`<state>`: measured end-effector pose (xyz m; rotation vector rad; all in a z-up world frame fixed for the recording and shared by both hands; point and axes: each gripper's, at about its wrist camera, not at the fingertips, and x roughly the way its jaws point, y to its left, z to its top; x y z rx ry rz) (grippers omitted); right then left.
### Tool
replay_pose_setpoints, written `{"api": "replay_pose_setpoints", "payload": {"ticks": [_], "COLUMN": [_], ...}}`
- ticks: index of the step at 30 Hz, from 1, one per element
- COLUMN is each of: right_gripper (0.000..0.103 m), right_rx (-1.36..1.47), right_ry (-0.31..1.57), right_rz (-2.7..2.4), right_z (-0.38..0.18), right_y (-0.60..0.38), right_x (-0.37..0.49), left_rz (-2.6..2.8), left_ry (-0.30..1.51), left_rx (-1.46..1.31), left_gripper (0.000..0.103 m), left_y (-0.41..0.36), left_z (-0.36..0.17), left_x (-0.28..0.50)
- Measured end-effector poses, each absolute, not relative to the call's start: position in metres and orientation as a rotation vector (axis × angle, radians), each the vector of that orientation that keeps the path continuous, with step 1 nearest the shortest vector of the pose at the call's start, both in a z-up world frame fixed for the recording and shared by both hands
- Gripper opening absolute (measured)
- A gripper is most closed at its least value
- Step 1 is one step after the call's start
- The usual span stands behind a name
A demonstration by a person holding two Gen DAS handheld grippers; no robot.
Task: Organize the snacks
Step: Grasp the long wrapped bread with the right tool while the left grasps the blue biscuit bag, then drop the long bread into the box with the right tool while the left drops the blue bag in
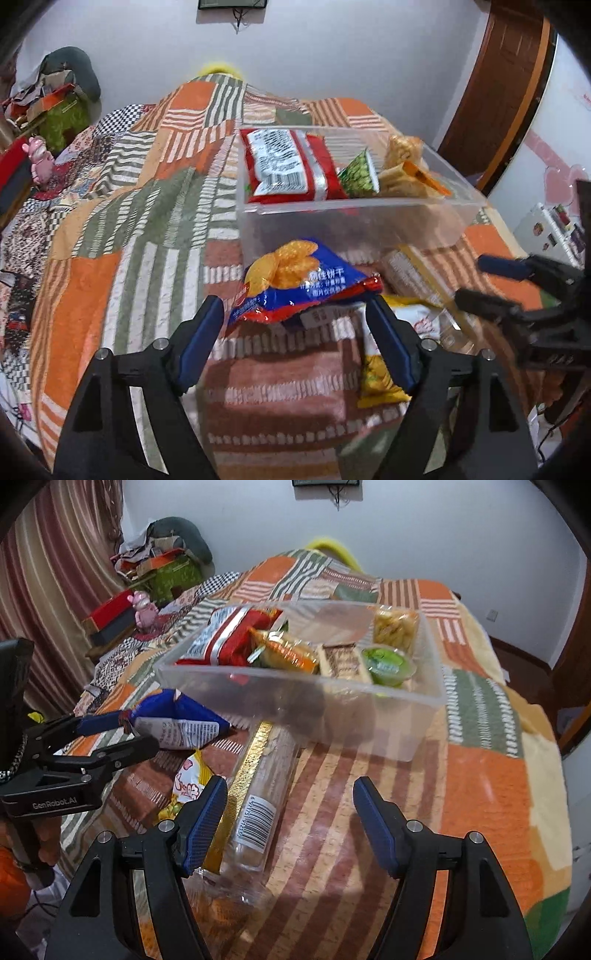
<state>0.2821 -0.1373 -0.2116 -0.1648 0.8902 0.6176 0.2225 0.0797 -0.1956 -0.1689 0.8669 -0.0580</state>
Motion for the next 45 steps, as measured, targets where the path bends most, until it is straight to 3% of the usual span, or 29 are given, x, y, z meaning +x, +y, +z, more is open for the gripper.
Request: {"api": "replay_pose_setpoints", "payload": {"ticks": [10, 12, 17, 23, 45], "right_gripper": [0.067, 0.064, 0.040, 0.037, 0.034], "right_rx": [-0.171, -0.175, -0.177, -0.173, -0.122], "right_ry": [0.957, 0.964, 0.971, 0.960, 0.814], "right_rz": [0.647, 0.653, 0.678, 0.668, 0.641], "right_z": [-0.231, -0.233, -0.234, -0.231, -0.176], "right_y": [-0.117, -0.116, -0.114, -0.119, -0.166], "right_x": [0.292, 0.291, 0.290, 0.286, 0.263], "left_rz": [-0.026, -0.023, -0.025, -0.020, -0.043], "left_ry": [0.913, 0.906, 0.865, 0.838, 0.713], "left_rx": [-0.237, -0.239, -0.244, -0.190, -0.178], "left_gripper": [0.083, 0.083, 0.080, 0.062, 0.061], "left_y": [0.089, 0.089, 0.087, 0.082, 0.076], "left_z": [-0.221, -0.222, -0.217, -0.208, -0.138], "left_x": [0.249, 0.251, 0.252, 0.245, 0.207]}}
